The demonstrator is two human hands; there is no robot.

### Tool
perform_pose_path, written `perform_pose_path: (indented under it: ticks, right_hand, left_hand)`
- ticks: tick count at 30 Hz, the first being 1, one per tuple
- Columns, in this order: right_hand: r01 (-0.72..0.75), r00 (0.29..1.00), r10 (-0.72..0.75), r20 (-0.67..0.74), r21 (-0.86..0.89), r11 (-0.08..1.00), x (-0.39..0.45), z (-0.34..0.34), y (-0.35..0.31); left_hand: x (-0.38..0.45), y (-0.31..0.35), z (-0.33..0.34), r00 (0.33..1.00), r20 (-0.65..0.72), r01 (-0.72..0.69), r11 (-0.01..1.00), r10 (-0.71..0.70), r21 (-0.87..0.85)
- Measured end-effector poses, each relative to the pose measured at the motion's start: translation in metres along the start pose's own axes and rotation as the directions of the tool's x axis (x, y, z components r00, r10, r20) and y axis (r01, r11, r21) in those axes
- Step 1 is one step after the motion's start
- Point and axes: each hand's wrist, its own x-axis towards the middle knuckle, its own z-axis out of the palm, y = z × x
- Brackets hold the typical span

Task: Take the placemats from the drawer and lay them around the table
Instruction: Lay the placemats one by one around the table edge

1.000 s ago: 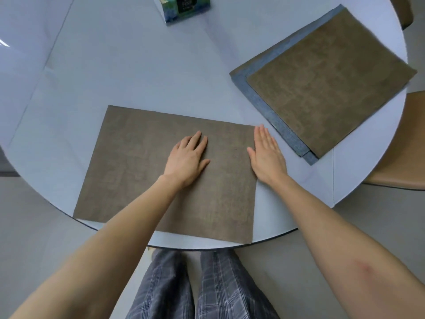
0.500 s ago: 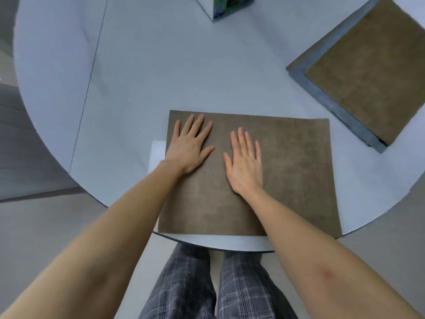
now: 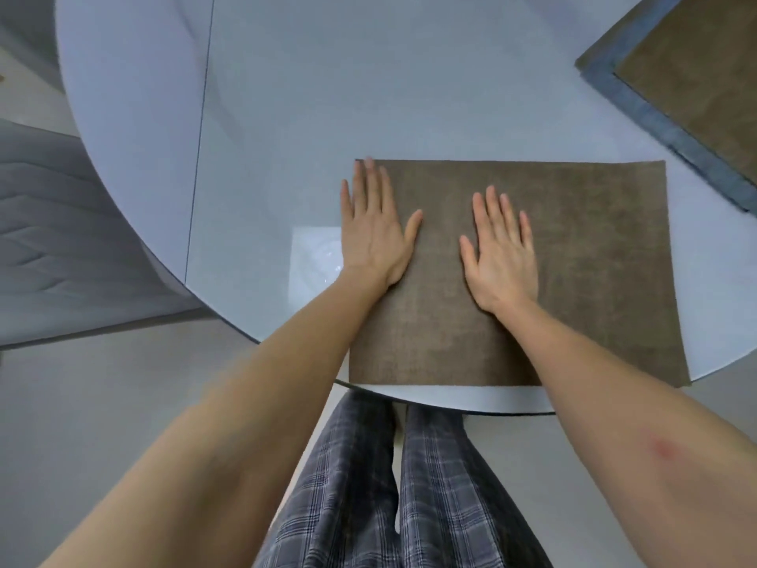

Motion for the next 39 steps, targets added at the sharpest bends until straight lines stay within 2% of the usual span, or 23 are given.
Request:
perform_pose_path:
  ticks: [2, 3, 6, 9, 14, 17, 19, 21, 24, 26, 28, 30, 31, 34, 37, 39]
  right_hand:
    - [0.018, 1.0, -0.017, -0.015, 0.013, 1.0, 0.0, -0.001, -0.001]
    - [0.019, 1.0, -0.018, -0.022, 0.018, 1.0, 0.0, -0.001, -0.001]
    - [0.012, 1.0, -0.011, -0.02, 0.011, 1.0, -0.001, 0.001, 0.0]
    - [0.027, 0.999, -0.026, -0.045, 0.03, 0.999, 0.0, 0.0, -0.001]
    - [-0.018, 0.998, 0.021, -0.059, 0.046, 0.999, -0.016, 0.004, -0.004]
    - [0.21, 0.978, -0.209, -0.015, 0.021, 0.978, -0.048, 0.008, 0.005]
    - [0.283, 0.959, -0.283, 0.022, 0.01, 0.959, -0.06, 0.006, 0.023]
    - [0.231, 0.973, -0.231, 0.018, 0.001, 0.973, -0.075, 0.004, 0.057]
    - [0.075, 0.997, -0.075, -0.024, 0.007, 0.997, -0.104, 0.005, 0.117]
    - [-0.032, 0.998, 0.033, -0.055, 0.016, 0.999, -0.127, 0.004, 0.15]
    - [-0.078, 0.995, 0.079, -0.057, 0.009, 0.997, -0.142, 0.003, 0.169]
    - [-0.071, 0.997, 0.072, -0.035, 0.021, 0.997, -0.146, 0.004, 0.174]
    - [-0.074, 0.997, 0.074, -0.025, 0.03, 0.997, -0.147, 0.003, 0.175]
    - [-0.063, 0.997, 0.064, -0.035, 0.028, 0.998, -0.155, 0.006, 0.178]
    - [0.089, 0.996, -0.089, -0.026, 0.008, 0.996, -0.168, 0.004, 0.196]
    - [0.057, 0.998, -0.057, -0.001, 0.049, 0.997, -0.181, 0.002, 0.212]
  left_hand:
    - [-0.035, 0.019, 0.012, 0.982, -0.01, -0.187, 0.982, 0.187, -0.014]
    - [-0.058, 0.02, 0.021, 0.977, -0.002, -0.211, 0.977, 0.211, -0.023]
    - [-0.113, 0.0, 0.041, 0.989, -0.021, -0.148, 0.989, 0.148, -0.029]
    - [-0.121, -0.021, 0.041, 0.98, -0.05, -0.192, 0.981, 0.193, 0.01]
    - [-0.125, -0.018, 0.035, 0.997, 0.034, -0.074, 0.993, 0.071, 0.089]
    - [-0.122, 0.017, 0.029, 0.991, 0.08, 0.093, 0.989, -0.102, 0.113]
    - [-0.117, 0.041, 0.026, 0.967, 0.095, 0.221, 0.964, -0.237, 0.148]
    - [-0.115, 0.059, 0.027, 0.943, 0.104, 0.298, 0.942, -0.315, 0.156]
    - [-0.117, 0.064, 0.032, 0.924, 0.08, 0.362, 0.924, -0.373, 0.124]
    - [-0.118, 0.073, 0.035, 0.941, 0.052, 0.327, 0.936, -0.336, 0.127]
    - [-0.118, 0.099, 0.038, 0.987, 0.071, 0.134, 0.981, -0.145, 0.139]
    - [-0.12, 0.131, 0.041, 0.989, 0.144, -0.061, 0.993, 0.046, 0.102]
    - [-0.123, 0.147, 0.043, 0.98, 0.185, -0.092, 0.992, 0.075, 0.082]
    - [-0.124, 0.176, 0.047, 0.969, 0.247, -0.039, 0.994, 0.013, 0.1]
    - [-0.117, 0.19, 0.036, 0.953, 0.298, 0.024, 0.994, -0.055, 0.107]
    - [-0.115, 0.199, 0.029, 0.938, 0.336, 0.059, 0.993, -0.09, 0.101]
